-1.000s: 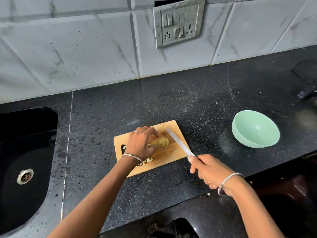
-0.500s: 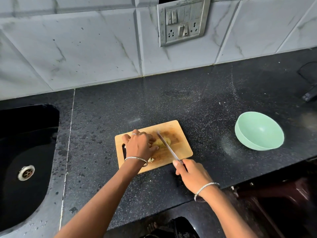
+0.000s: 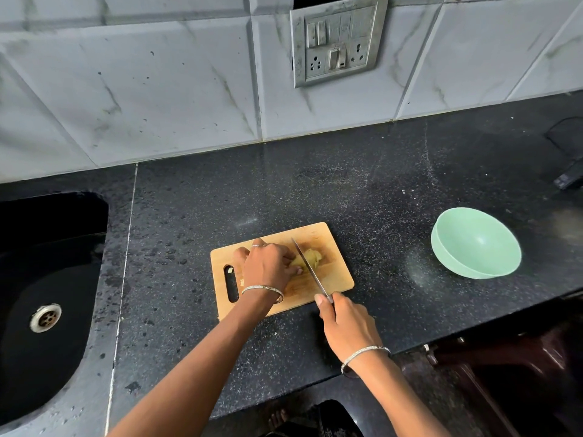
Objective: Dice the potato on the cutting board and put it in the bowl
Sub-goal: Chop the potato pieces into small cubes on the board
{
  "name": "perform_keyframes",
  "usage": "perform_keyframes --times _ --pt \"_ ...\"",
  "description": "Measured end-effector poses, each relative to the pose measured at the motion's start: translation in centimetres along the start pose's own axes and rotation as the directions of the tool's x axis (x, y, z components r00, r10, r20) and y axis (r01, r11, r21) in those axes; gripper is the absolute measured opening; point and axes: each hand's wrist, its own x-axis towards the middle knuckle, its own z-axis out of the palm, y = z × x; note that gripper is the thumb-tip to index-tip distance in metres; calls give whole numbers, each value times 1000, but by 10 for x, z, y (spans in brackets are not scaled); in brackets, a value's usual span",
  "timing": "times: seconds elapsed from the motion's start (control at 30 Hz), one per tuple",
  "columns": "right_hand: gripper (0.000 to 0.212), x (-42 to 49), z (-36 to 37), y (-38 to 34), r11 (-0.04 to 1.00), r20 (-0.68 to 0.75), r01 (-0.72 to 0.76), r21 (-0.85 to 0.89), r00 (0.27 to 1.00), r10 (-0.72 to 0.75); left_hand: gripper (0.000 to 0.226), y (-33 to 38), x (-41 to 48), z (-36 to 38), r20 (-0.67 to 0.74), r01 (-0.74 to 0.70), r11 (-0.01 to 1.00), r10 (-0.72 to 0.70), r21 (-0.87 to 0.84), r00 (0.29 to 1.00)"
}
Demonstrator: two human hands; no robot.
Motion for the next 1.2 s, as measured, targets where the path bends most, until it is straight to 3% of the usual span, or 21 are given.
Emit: perform_keyframes --times 0.17,0.33,0.43,0.93,1.2 --pt "41 3 -4 7 1000 -30 -13 -6 999 13 35 8 5 7 7 0 1000 0 -25 1000" --pt "44 4 -7 14 999 -58 -24 29 998 25 44 -1 2 6 35 -7 987 13 -159 999" --pt "45 5 -7 15 999 -59 -31 35 998 33 50 3 1 6 45 -32 996 36 -88 998" --pt "44 2 -1 4 999 5 -51 16 999 51 42 4 8 14 0 -31 999 31 -15 1000" --pt "35 0 -1 -11 997 36 -59 -60 997 61 20 -2 5 12 -43 -23 998 20 -52 999"
